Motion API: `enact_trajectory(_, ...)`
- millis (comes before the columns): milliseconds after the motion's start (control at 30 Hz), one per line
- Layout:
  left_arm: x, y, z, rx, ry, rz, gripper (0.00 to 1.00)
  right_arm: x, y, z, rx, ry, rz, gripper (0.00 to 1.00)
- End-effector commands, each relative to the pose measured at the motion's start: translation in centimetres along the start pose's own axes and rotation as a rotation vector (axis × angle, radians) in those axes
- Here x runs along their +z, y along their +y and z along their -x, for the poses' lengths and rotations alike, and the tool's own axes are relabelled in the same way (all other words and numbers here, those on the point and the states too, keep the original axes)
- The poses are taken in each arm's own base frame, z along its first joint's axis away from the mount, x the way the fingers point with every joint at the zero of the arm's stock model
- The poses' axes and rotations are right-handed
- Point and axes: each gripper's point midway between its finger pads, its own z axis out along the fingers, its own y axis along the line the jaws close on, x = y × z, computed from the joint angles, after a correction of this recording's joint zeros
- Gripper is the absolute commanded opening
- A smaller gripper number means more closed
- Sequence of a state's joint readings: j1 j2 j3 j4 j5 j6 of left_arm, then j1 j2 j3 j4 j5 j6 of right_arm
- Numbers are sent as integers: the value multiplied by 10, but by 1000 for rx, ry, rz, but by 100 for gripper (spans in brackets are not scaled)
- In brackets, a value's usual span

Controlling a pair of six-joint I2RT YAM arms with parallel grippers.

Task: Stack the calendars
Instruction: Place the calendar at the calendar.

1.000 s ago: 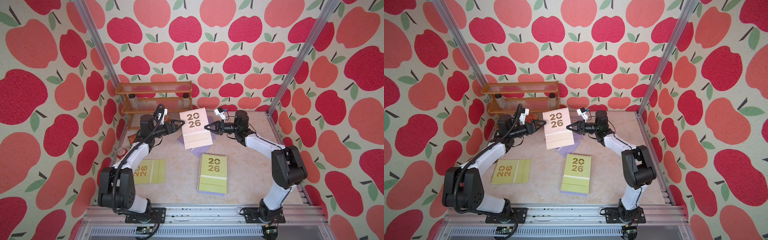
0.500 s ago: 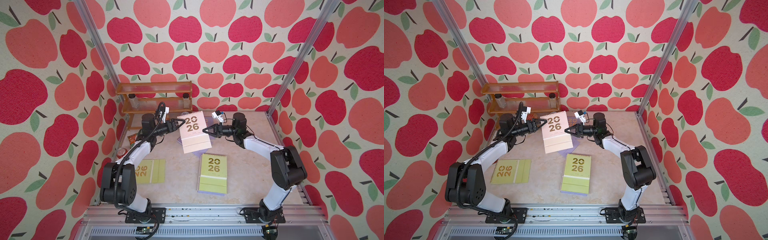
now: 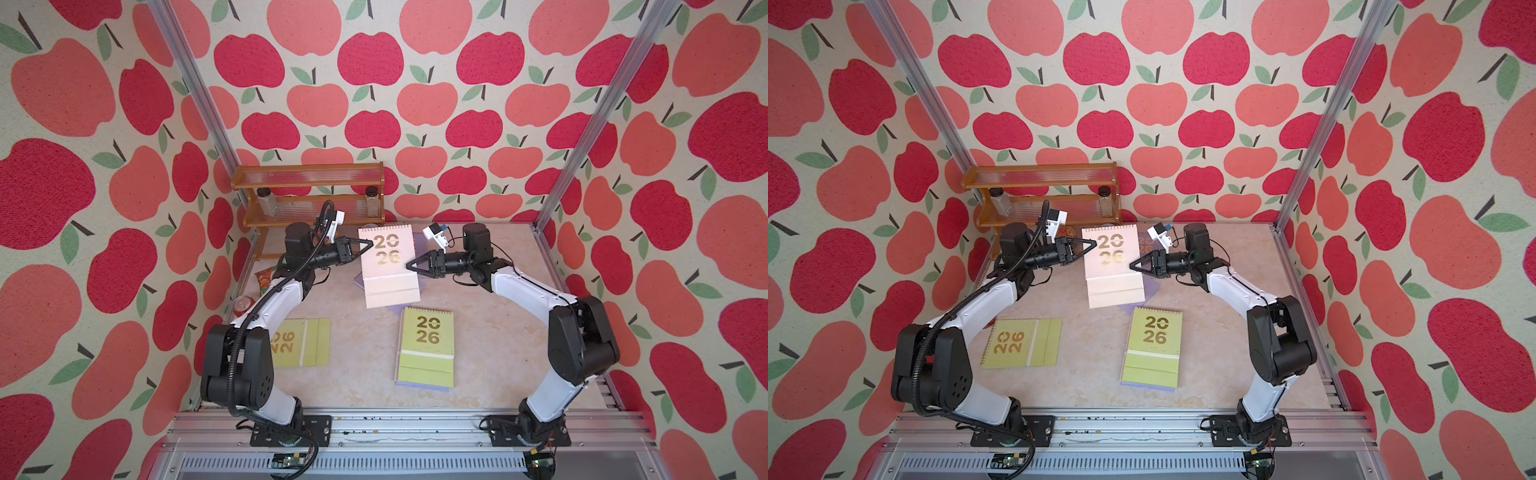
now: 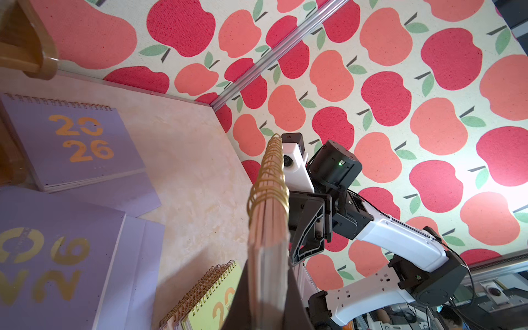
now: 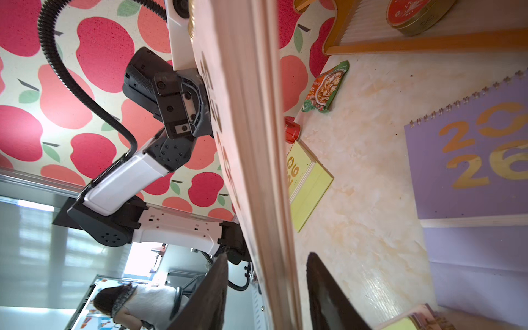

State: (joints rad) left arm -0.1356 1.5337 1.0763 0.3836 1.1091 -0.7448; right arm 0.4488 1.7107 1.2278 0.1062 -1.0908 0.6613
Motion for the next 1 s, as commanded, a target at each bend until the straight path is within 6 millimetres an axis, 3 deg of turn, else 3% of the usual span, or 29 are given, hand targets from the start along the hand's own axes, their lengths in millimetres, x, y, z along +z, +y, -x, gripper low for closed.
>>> enact_trajectory(0,2,-21,2,94,54,-68,0,-24,11,4,-82,-5,-37,52)
enact_trajectory(233,10,-27,-5,108,94,-93,0,-46,22,4,-169,-41,-21,55)
enact_trajectory(367,20,-27,-9,108,115,-109,0,-45,24,1,-184,-50,0,55)
enact_trajectory(600,33,-30,-14,107,137,-132,0,-41,9,-3,-143,-69,2,55)
enact_trajectory(967,45,-26,-22,86,156,-146,0,-25,13,-3,-149,-62,39,52)
